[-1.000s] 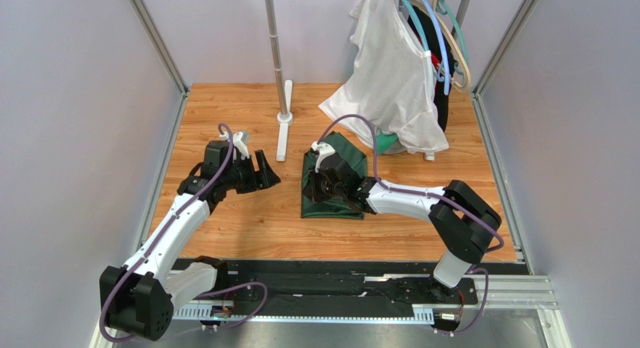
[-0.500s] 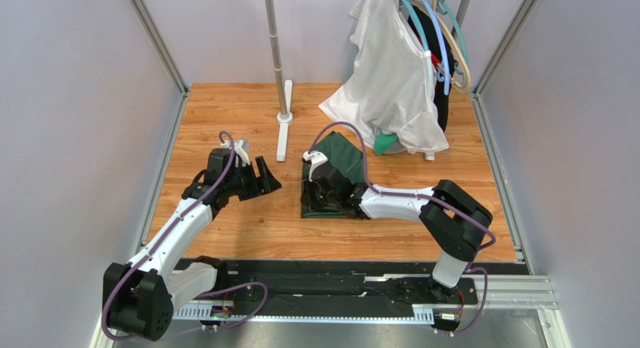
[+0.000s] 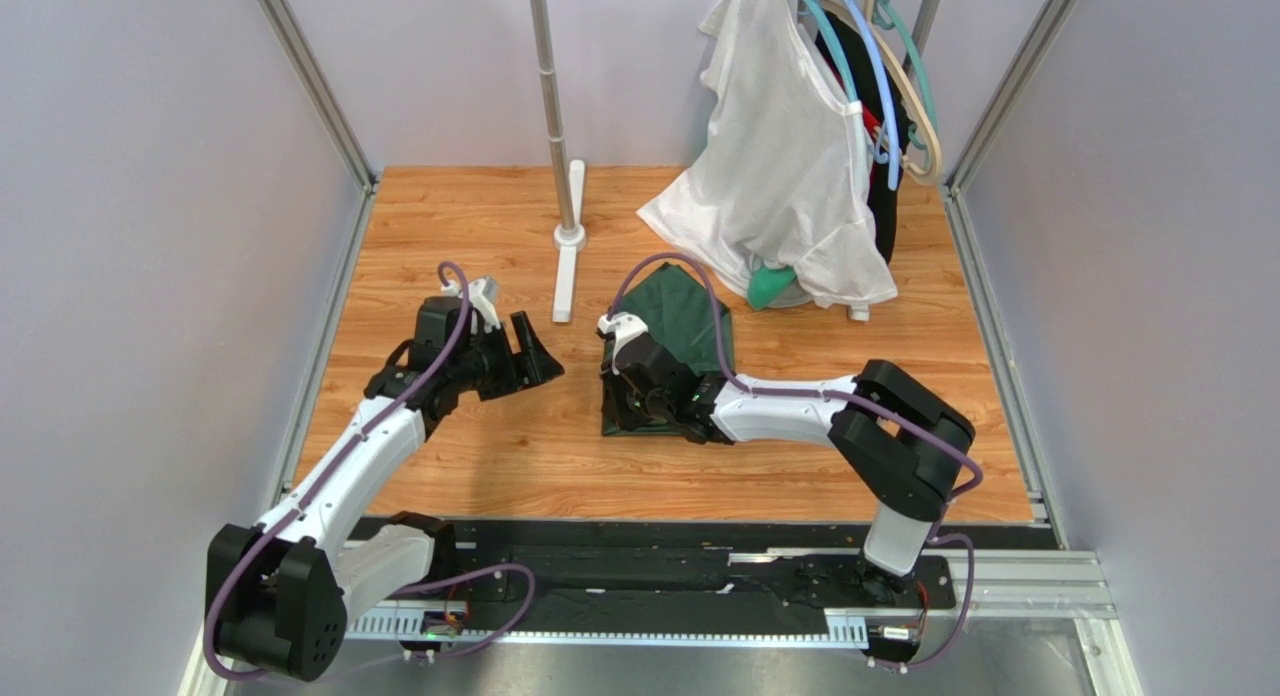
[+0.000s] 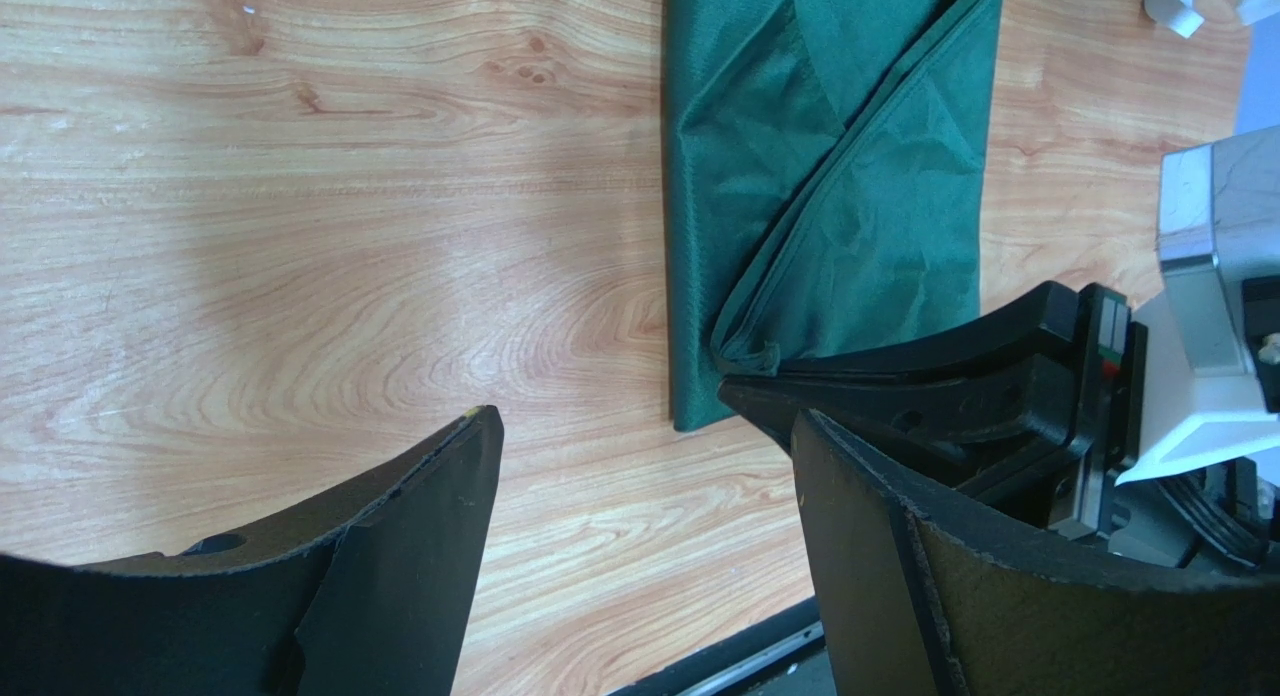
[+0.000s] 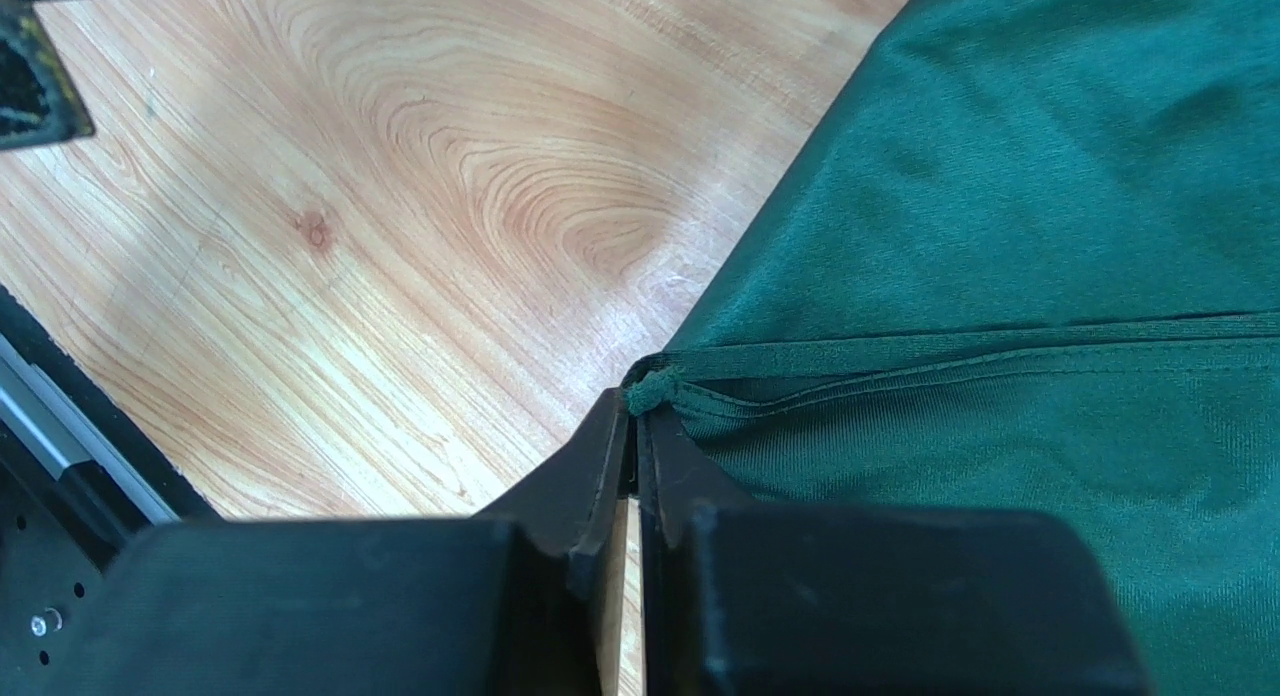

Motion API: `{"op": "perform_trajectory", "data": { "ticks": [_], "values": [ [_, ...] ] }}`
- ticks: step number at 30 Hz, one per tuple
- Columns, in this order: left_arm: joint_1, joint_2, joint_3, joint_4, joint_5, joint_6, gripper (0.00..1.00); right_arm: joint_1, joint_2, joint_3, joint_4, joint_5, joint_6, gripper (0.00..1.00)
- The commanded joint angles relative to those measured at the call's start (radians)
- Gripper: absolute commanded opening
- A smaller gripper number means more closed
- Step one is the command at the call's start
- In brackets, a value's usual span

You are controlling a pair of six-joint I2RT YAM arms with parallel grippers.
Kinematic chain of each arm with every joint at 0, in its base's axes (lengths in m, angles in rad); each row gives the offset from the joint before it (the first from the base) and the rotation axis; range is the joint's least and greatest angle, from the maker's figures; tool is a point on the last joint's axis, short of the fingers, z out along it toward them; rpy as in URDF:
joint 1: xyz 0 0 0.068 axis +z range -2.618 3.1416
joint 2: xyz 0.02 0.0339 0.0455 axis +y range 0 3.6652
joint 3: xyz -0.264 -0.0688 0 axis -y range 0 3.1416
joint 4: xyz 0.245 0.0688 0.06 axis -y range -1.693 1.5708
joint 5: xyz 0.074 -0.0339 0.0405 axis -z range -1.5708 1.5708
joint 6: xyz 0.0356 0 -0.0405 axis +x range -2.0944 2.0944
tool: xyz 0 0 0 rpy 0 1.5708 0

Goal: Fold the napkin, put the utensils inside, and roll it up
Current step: Fold the napkin

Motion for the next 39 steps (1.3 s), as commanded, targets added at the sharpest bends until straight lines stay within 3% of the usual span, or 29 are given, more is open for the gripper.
{"op": "perform_trajectory", "data": {
  "ticks": [1, 2, 3, 4, 5, 7, 8, 16, 19, 20, 23, 31, 35, 39],
  "values": [
    [0.005, 0.004, 0.001, 0.029, 0.004, 0.002, 0.80, 0.020, 0.016, 0.047, 0.020, 0.022, -0.019, 0.12],
    [0.004, 0.007, -0.001, 0.029, 0.002, 0.003, 0.80, 0.021, 0.019, 0.050, 0.018, 0.020, -0.017, 0.19],
    [0.004, 0.009, -0.001, 0.029, -0.002, 0.005, 0.80, 0.023, 0.018, 0.055, 0.017, 0.016, -0.019, 0.34],
    [0.005, 0.006, -0.001, 0.027, -0.004, 0.005, 0.80, 0.023, 0.013, 0.058, 0.017, 0.013, -0.022, 0.38],
    [0.005, 0.007, -0.001, 0.027, -0.005, 0.006, 0.80, 0.026, 0.005, 0.058, 0.017, 0.013, -0.022, 0.64],
    [0.005, 0.007, -0.002, 0.024, -0.015, 0.008, 0.80, 0.029, -0.030, 0.053, 0.017, 0.010, -0.025, 0.80],
    [0.004, 0.004, -0.002, 0.024, -0.015, 0.008, 0.80, 0.030, -0.044, 0.049, 0.017, 0.008, -0.028, 0.81],
    [0.004, 0.006, -0.030, 0.047, -0.035, 0.002, 0.80, 0.027, -0.332, -0.074, -0.098, 0.132, -0.025, 0.79],
    [-0.013, 0.032, -0.055, 0.083, -0.033, -0.014, 0.80, -0.026, -0.395, -0.111, -0.221, 0.183, 0.018, 0.70],
    [-0.041, 0.041, -0.061, 0.092, -0.038, -0.018, 0.80, -0.046, -0.433, -0.125, -0.267, 0.194, 0.035, 0.61],
    [-0.076, 0.095, -0.067, 0.127, -0.042, -0.032, 0.80, -0.135, -0.502, -0.199, -0.318, 0.182, 0.093, 0.55],
    [-0.105, 0.183, -0.075, 0.201, -0.032, -0.067, 0.79, -0.316, -0.547, -0.313, -0.365, 0.086, 0.167, 0.54],
    [-0.113, 0.204, -0.064, 0.202, -0.033, -0.066, 0.79, -0.347, -0.509, -0.321, -0.368, 0.034, 0.174, 0.47],
    [-0.115, 0.208, -0.071, 0.210, -0.035, -0.067, 0.79, -0.350, -0.490, -0.332, -0.359, 0.019, 0.180, 0.47]
  ]
}}
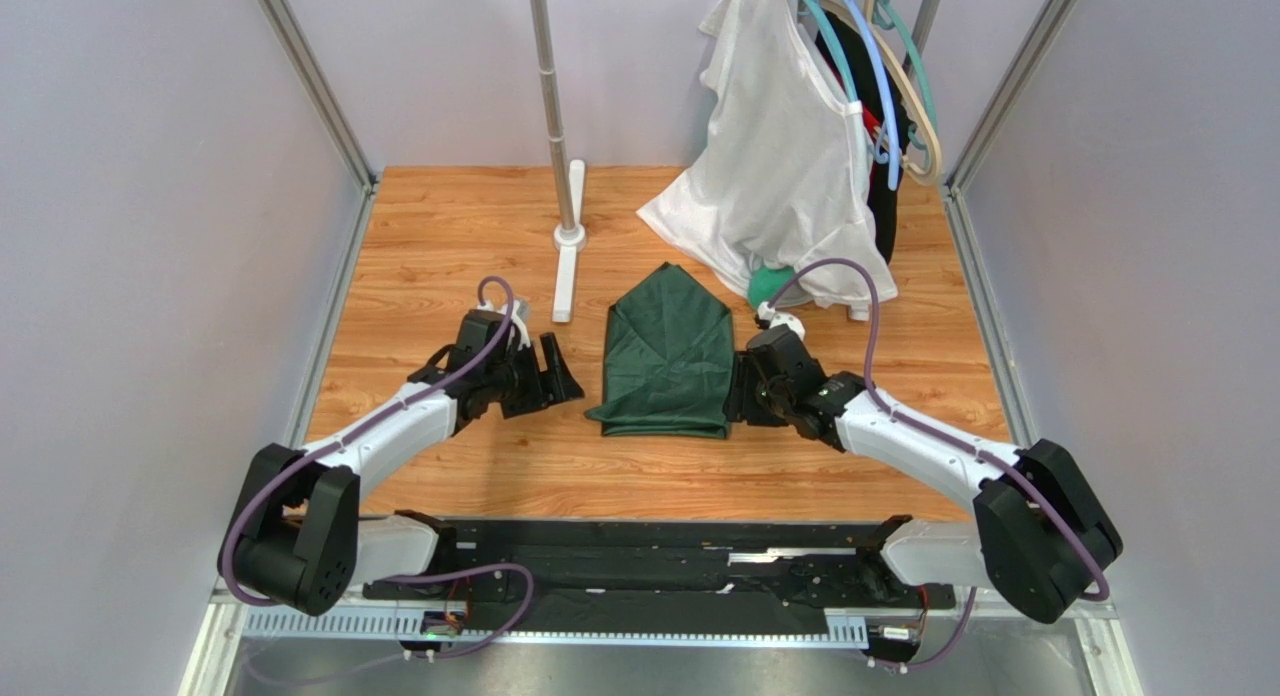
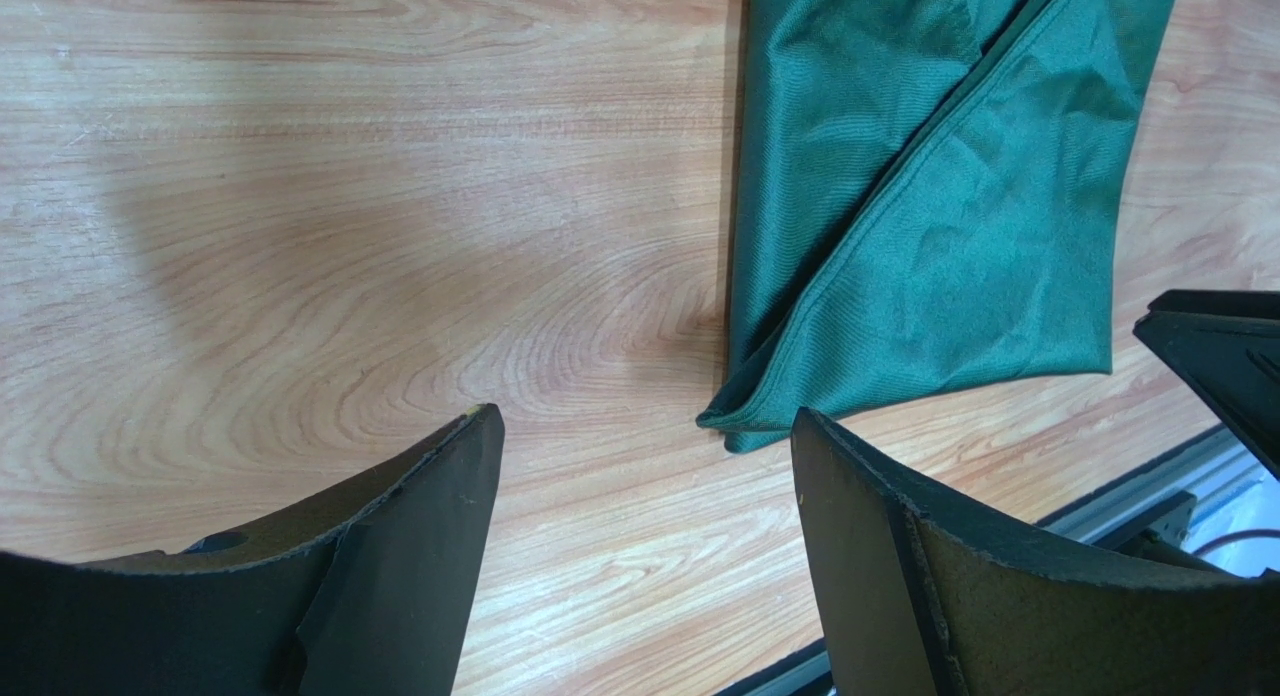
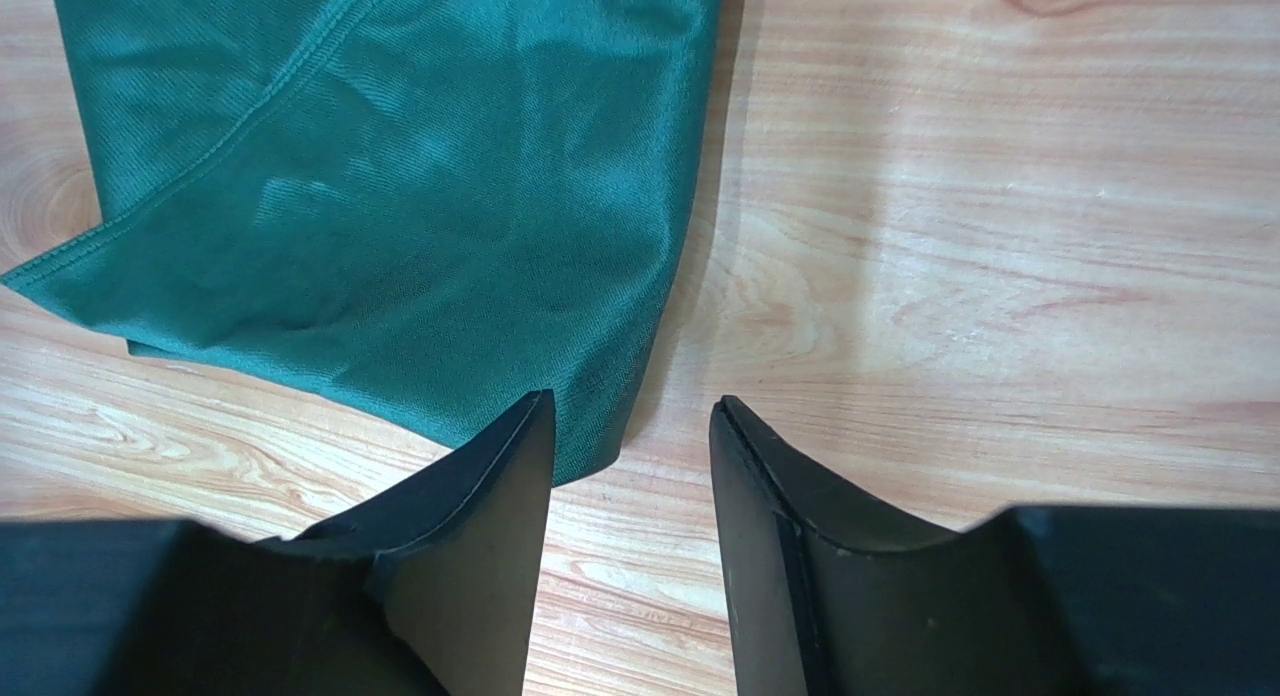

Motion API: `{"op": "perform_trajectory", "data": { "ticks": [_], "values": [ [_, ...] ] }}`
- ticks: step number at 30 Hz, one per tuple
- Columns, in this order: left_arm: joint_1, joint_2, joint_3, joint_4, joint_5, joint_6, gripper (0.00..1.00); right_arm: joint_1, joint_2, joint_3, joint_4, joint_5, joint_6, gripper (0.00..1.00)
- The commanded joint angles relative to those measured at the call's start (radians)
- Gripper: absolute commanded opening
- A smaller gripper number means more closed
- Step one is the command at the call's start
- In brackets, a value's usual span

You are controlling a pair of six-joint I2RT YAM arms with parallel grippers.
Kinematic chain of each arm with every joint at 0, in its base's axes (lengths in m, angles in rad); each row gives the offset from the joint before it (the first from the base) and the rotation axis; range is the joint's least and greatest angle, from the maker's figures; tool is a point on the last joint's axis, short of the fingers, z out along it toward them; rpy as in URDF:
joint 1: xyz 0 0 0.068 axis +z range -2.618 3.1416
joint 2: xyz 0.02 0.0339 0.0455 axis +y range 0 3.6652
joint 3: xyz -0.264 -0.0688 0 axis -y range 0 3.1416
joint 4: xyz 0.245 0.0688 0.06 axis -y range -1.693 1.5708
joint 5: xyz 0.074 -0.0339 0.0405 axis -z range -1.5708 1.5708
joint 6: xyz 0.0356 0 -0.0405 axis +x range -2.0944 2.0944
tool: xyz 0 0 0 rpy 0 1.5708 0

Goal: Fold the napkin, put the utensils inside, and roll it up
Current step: Fold the napkin

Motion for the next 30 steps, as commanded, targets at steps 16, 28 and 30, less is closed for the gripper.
{"op": "perform_trajectory", "data": {
  "ticks": [16, 28, 30],
  "values": [
    [-0.009, 0.008, -0.008, 0.056, 0.009, -0.016, 0.79, -0.016, 0.077, -0.009, 0.086, -0.139, 0.050, 0.47],
    [-0.016, 0.042, -0.021, 0.088, 0.026, -0.025, 0.79, -0.040, 0.085, -0.007, 0.051, -0.076, 0.039, 0.23],
    [-0.021, 0.053, -0.024, 0.099, 0.026, -0.028, 0.79, -0.042, 0.096, -0.007, 0.054, -0.080, 0.032, 0.19]
  ]
}}
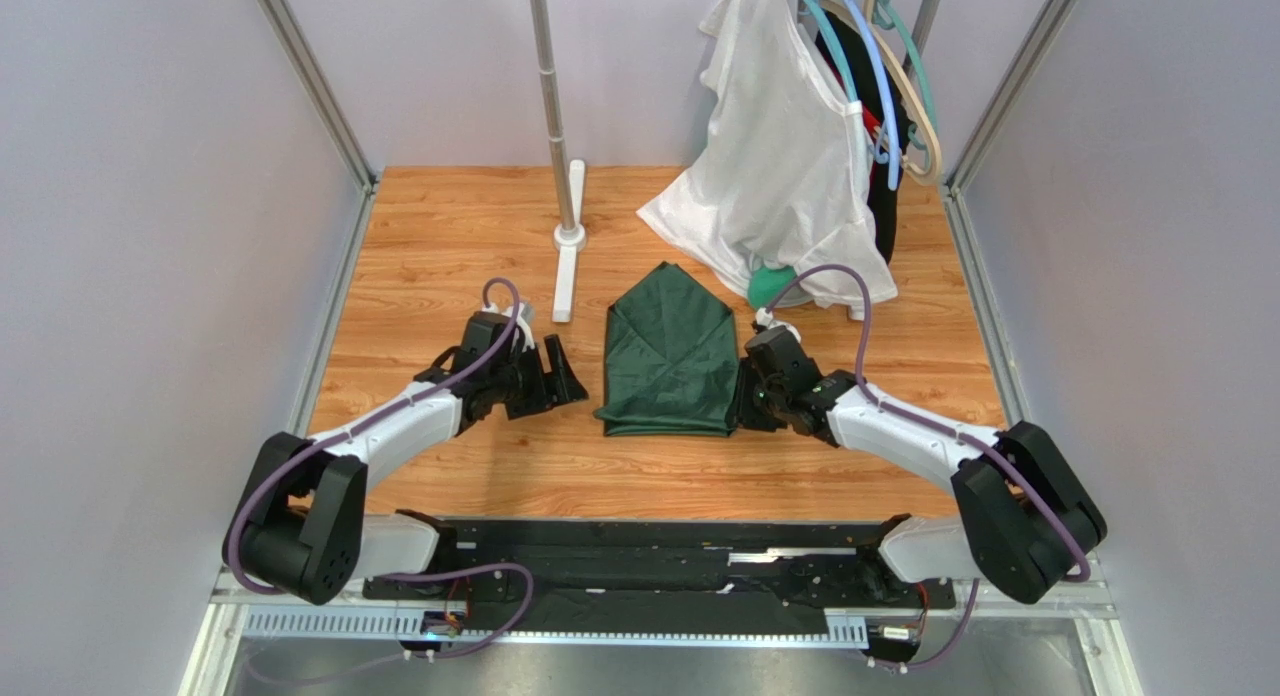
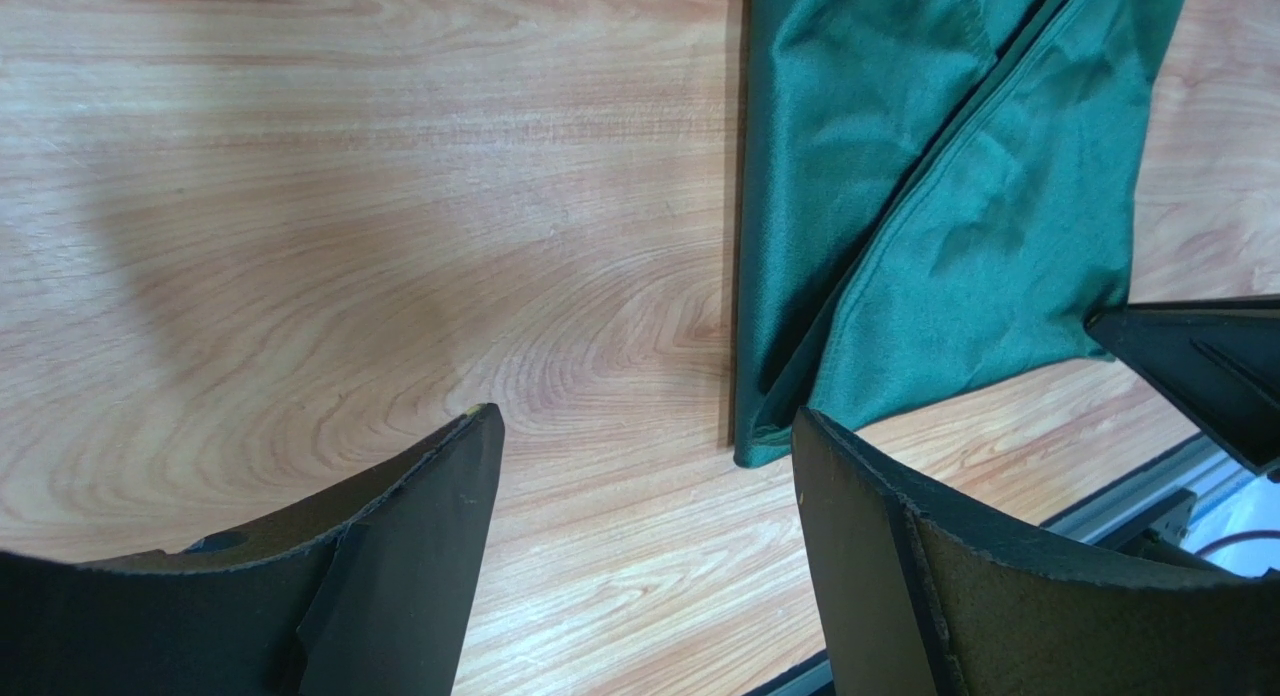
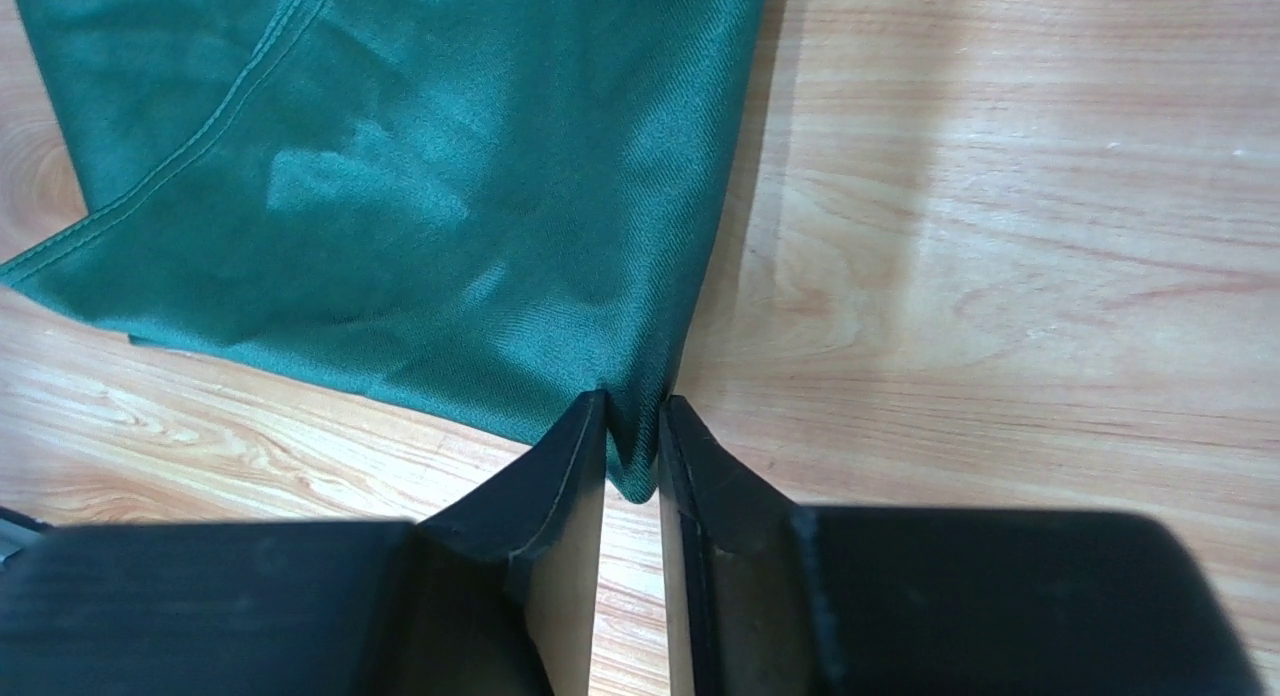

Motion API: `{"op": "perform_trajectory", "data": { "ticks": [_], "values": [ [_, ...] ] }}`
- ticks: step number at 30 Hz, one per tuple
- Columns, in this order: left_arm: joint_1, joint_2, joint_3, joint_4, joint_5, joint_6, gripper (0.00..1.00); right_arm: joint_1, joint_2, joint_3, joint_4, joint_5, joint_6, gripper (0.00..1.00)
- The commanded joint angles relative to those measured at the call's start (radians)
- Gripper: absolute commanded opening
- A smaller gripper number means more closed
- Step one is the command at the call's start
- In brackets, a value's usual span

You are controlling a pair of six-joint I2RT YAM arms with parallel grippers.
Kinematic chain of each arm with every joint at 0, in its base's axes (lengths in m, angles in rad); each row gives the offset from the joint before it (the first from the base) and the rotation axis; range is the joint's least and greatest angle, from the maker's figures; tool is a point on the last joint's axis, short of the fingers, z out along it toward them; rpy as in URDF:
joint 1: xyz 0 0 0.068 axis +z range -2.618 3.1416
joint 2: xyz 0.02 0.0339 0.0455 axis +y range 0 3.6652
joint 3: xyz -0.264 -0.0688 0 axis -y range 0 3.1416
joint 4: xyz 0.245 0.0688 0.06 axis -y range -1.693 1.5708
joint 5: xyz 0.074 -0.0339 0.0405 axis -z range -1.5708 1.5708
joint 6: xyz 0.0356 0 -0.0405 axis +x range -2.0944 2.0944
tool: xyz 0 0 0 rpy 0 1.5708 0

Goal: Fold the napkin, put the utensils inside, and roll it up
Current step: Fold the napkin

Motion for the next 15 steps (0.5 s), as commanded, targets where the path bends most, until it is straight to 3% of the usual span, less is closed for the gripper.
{"op": "perform_trajectory", "data": {
  "ticks": [1, 8, 15],
  "values": [
    [-0.014, 0.025, -0.012, 0.053, 0.021, -0.022, 0.79, -0.013, 0.023, 0.008, 0.017, 0.022, -0.011, 0.19],
    [-0.032, 0.064, -0.015, 0.082, 0.027, -0.030, 0.78, -0.034, 0.056, -0.009, 0.026, 0.016, -0.018, 0.19],
    [-0.038, 0.054, -0.059, 0.139, 0.059, -0.071, 0.74, -0.053, 0.056, -0.032, 0.051, -0.001, -0.027, 0.29]
  ]
}}
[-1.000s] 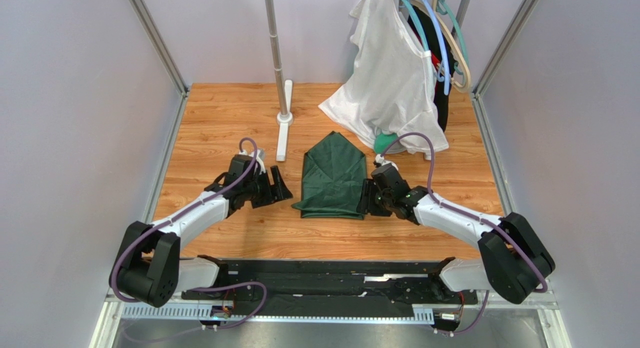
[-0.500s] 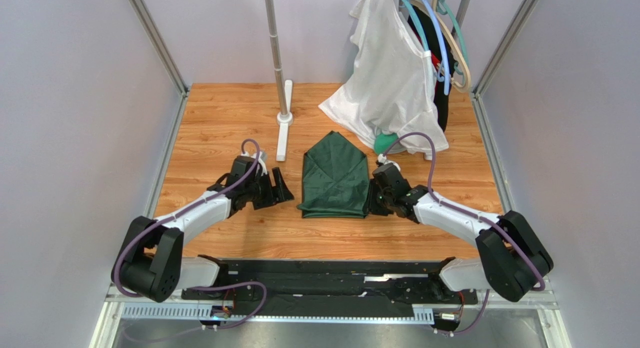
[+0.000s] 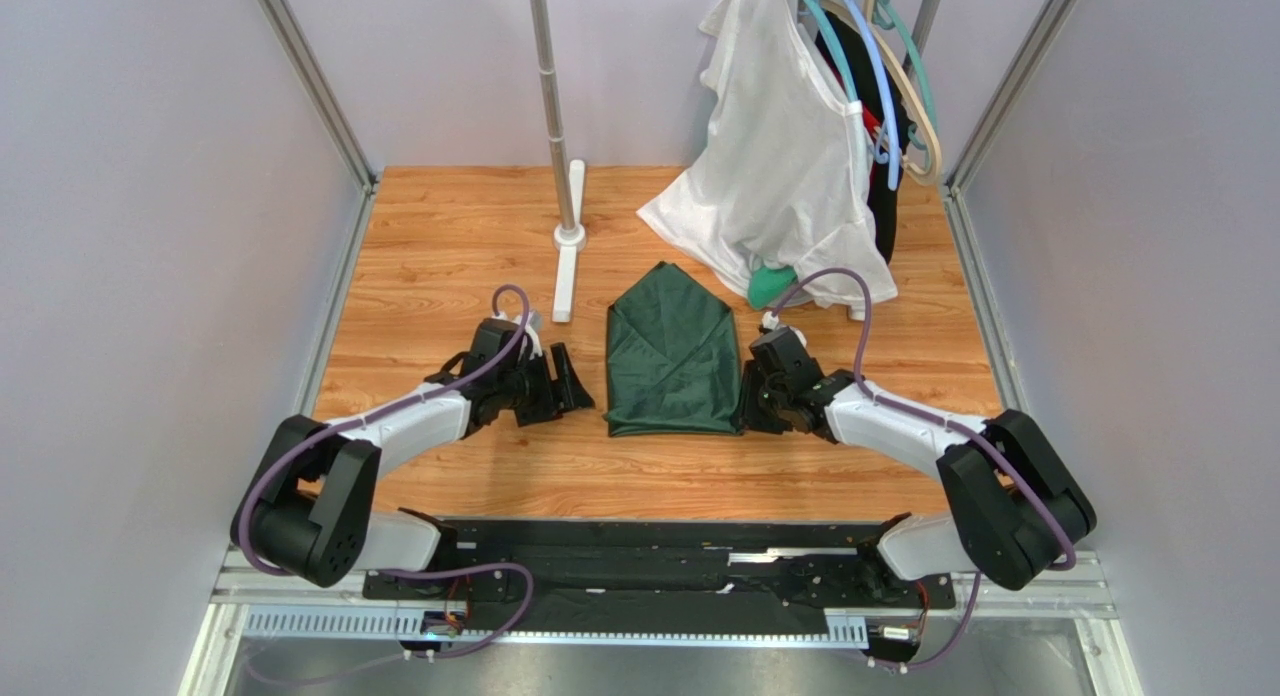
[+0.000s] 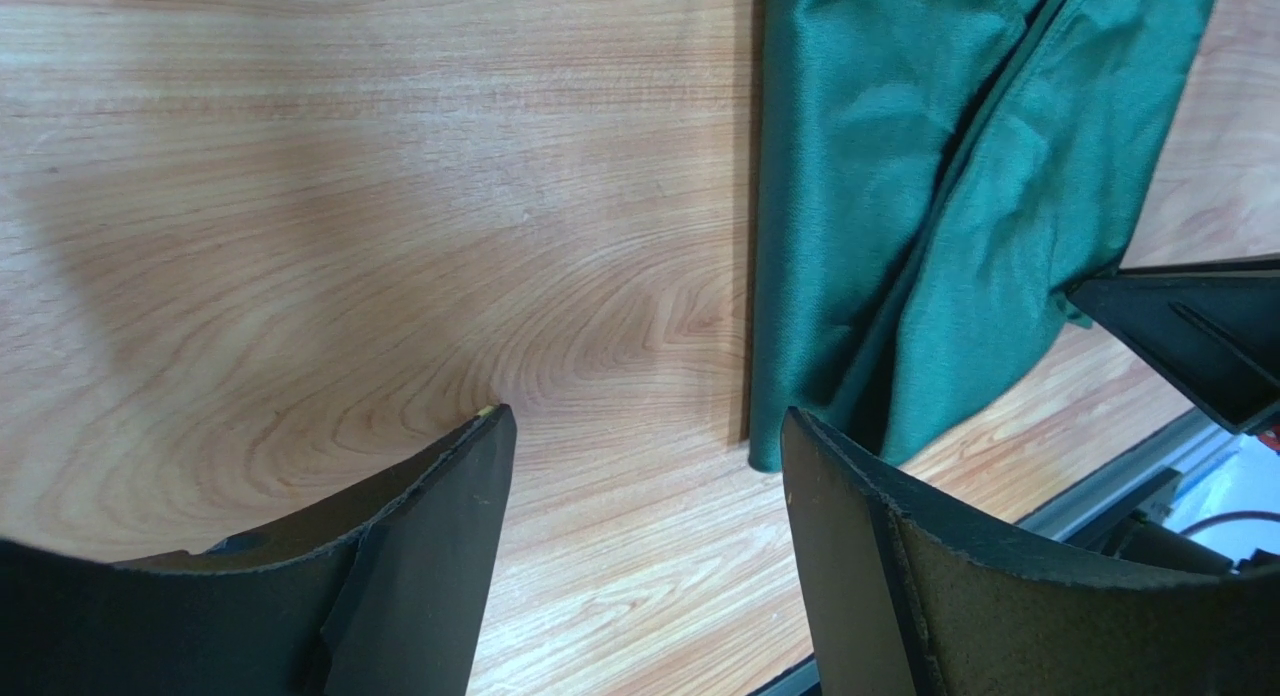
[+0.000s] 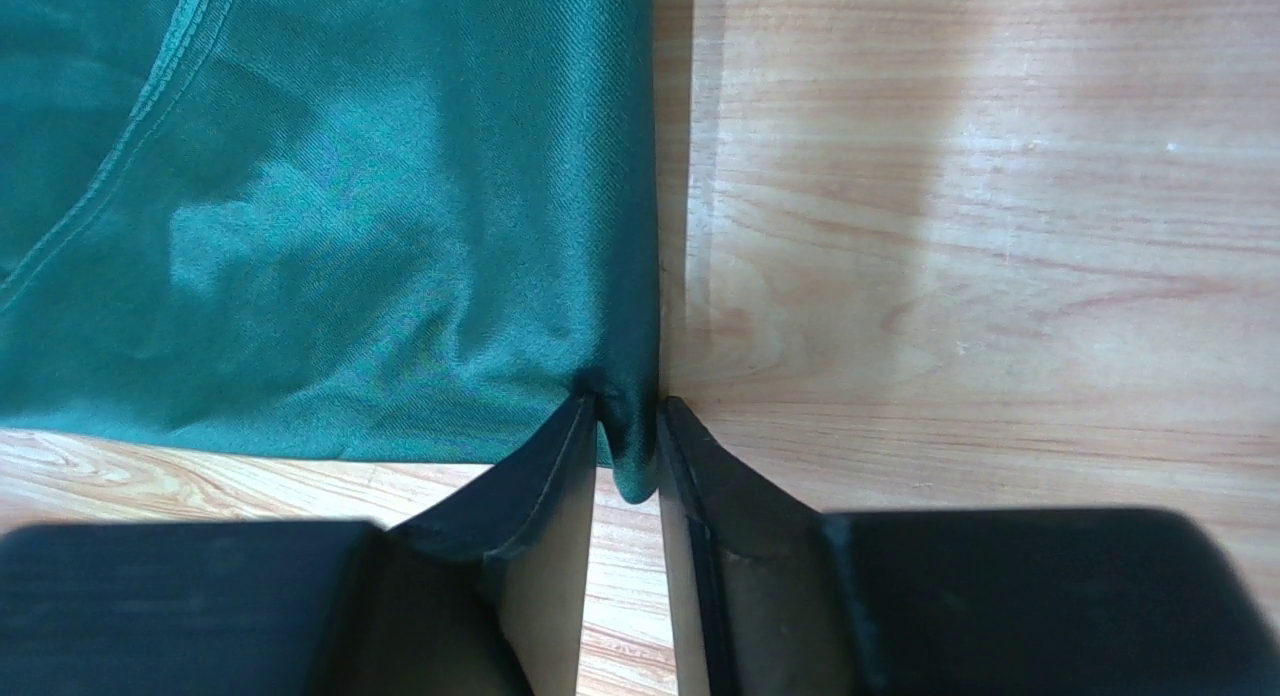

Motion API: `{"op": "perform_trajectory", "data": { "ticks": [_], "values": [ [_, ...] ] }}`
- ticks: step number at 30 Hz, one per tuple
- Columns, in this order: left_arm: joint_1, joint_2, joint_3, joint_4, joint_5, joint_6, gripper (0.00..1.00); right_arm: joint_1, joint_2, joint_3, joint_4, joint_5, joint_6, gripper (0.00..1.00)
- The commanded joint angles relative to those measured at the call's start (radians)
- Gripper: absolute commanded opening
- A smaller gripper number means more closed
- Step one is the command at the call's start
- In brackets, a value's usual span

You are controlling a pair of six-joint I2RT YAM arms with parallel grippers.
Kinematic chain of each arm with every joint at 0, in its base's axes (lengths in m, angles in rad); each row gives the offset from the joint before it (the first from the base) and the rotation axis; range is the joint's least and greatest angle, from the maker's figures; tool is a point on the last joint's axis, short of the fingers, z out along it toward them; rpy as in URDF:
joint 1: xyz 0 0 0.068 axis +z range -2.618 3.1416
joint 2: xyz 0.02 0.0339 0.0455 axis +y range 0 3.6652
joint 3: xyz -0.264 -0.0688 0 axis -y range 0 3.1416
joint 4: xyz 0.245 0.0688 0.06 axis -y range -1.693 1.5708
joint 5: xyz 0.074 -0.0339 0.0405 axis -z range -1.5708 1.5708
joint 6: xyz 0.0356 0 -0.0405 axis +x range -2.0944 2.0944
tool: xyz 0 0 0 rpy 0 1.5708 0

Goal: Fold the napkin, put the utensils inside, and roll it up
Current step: Fold the napkin

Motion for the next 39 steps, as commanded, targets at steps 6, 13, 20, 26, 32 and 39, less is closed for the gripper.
{"op": "perform_trajectory", "data": {
  "ticks": [6, 13, 20, 26, 32, 39],
  "values": [
    [-0.039, -0.089, -0.046, 0.131, 0.040, -0.062, 0.75, -0.031, -0.008, -0.032, 0.049, -0.056, -0.023, 0.42],
    [-0.047, -0.070, -0.074, 0.160, 0.049, -0.089, 0.75, -0.077, -0.002, -0.052, 0.085, -0.129, -0.043, 0.39],
    [-0.073, -0.033, -0.079, 0.208, 0.063, -0.112, 0.75, -0.094, 0.026, -0.058, 0.095, -0.162, -0.055, 0.24],
    [-0.090, -0.016, -0.114, 0.292, 0.081, -0.152, 0.75, -0.100, 0.043, -0.064, 0.107, -0.179, -0.061, 0.18],
    [-0.107, 0.000, -0.143, 0.347, 0.075, -0.177, 0.74, -0.105, 0.066, -0.077, 0.133, -0.201, -0.060, 0.15],
    [-0.113, 0.001, -0.174, 0.395, 0.031, -0.201, 0.68, -0.113, 0.070, -0.084, 0.141, -0.218, -0.063, 0.08]
  ]
}}
